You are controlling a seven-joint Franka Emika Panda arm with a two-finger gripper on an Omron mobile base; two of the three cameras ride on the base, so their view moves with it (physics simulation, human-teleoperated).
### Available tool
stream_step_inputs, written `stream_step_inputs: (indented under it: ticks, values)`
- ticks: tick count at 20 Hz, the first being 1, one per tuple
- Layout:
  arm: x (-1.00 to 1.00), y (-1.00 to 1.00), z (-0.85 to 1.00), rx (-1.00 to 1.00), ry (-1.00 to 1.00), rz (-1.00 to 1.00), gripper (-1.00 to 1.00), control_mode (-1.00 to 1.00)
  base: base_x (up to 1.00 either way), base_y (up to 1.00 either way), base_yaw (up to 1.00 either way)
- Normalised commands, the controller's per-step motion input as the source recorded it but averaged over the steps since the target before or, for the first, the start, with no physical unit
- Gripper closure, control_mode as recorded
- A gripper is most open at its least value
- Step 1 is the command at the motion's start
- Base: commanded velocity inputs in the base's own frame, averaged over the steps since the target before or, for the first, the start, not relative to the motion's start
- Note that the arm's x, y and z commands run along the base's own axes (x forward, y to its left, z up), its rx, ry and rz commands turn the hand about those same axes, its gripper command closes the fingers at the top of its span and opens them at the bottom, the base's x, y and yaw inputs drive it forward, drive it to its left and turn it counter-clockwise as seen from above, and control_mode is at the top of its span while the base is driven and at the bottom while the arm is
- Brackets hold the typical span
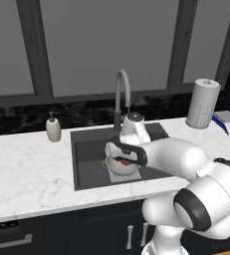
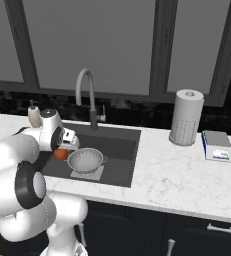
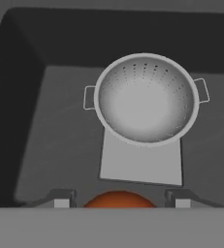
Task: Put the colander in the sink, put the orange in the colander, and turn on the sink faucet and pour water over the colander.
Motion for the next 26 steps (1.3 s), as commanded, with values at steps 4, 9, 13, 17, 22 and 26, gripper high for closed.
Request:
stream_step_inputs:
  ticks: [4,9,13,17,22,26]
  values:
    - [0.19,-0.11,-0.07,0.0,0.0,0.0,1.0,-1.0,0.0,0.0,0.0]
    - [0.26,-0.04,-0.26,0.0,-0.03,0.0,1.0,-1.0,0.0,0.0,0.0]
    - [0.1,-0.18,-0.46,0.0,-0.05,0.0,1.0,-1.0,0.0,0.0,0.0]
    - [0.06,-0.17,-0.4,0.0,-0.05,0.0,1.0,-1.0,0.0,0.0,0.0]
    - [0.03,-0.16,-0.2,0.0,-0.02,0.0,1.0,-1.0,0.0,0.0,0.0]
    - [0.12,-0.14,-0.24,0.0,-0.03,0.0,1.0,-1.0,0.0,0.0,0.0]
